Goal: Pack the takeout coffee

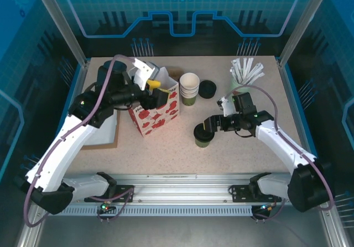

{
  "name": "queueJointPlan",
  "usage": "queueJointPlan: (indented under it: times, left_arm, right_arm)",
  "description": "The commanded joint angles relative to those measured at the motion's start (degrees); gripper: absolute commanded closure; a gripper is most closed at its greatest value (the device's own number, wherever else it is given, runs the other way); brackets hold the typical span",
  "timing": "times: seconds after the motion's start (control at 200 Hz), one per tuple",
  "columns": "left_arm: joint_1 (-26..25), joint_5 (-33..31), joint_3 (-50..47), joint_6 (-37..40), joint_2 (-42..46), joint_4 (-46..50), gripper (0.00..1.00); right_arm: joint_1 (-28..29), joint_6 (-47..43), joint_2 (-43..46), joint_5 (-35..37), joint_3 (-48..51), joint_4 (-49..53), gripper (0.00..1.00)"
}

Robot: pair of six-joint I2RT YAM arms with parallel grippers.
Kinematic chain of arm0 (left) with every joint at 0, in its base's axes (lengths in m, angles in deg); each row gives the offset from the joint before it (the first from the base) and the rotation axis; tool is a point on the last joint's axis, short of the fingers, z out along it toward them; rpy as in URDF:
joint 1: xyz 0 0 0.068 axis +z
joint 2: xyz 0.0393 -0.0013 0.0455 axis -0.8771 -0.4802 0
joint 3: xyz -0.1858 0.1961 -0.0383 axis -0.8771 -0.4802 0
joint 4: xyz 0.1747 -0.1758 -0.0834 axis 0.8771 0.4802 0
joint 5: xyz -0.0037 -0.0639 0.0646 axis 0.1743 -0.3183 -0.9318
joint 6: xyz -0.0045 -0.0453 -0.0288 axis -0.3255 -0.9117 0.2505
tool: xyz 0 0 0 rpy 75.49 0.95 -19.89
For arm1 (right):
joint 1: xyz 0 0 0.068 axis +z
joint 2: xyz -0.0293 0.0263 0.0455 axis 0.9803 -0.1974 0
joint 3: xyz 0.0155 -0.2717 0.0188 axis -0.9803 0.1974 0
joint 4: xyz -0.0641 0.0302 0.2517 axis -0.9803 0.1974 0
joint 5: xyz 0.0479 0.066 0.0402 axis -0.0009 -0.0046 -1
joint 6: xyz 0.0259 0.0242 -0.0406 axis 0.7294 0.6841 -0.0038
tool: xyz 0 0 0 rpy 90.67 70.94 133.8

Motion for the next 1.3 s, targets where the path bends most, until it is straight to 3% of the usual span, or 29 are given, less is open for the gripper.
queueJointPlan:
  times: [0.0,0.185,0.395,0.73,0.91,1.08,1.291]
  left_arm:
    - [-4.6,-0.4,-1.8,-6.8,1.8,1.0,0.36]
    - [-10.9,-2.6,-5.2,-10.1,2.5,3.4,0.36]
    - [-14.2,-5.1,-12.5,-12.5,3.0,3.5,0.36]
    - [-14.6,-8.2,-20.8,-14.6,4.1,2.4,0.35]
    - [-14.6,-7.9,-21.6,-14.8,5.1,1.8,0.36]
    - [-14.6,-8.4,-21.7,-14.9,6.3,1.7,0.35]
    - [-14.6,-8.8,-21.2,-14.8,5.9,2.6,0.35]
  right_arm:
    - [-1.2,1.9,-2.8,-7.4,1.7,-4.0,0.18]
    - [-1.3,3.0,-3.6,-9.4,3.2,-6.6,0.18]
    - [-0.7,5.2,-3.8,-11.9,5.0,-9.5,0.19]
    - [3.8,8.5,-3.6,-9.9,6.6,-12.9,0.2]
    - [3.8,6.3,-3.6,-3.8,5.7,-8.7,0.23]
    - [3.4,3.8,-4.1,1.7,4.8,-4.7,0.33]
    - [1.7,3.3,-3.3,0.8,5.7,-4.3,0.34]
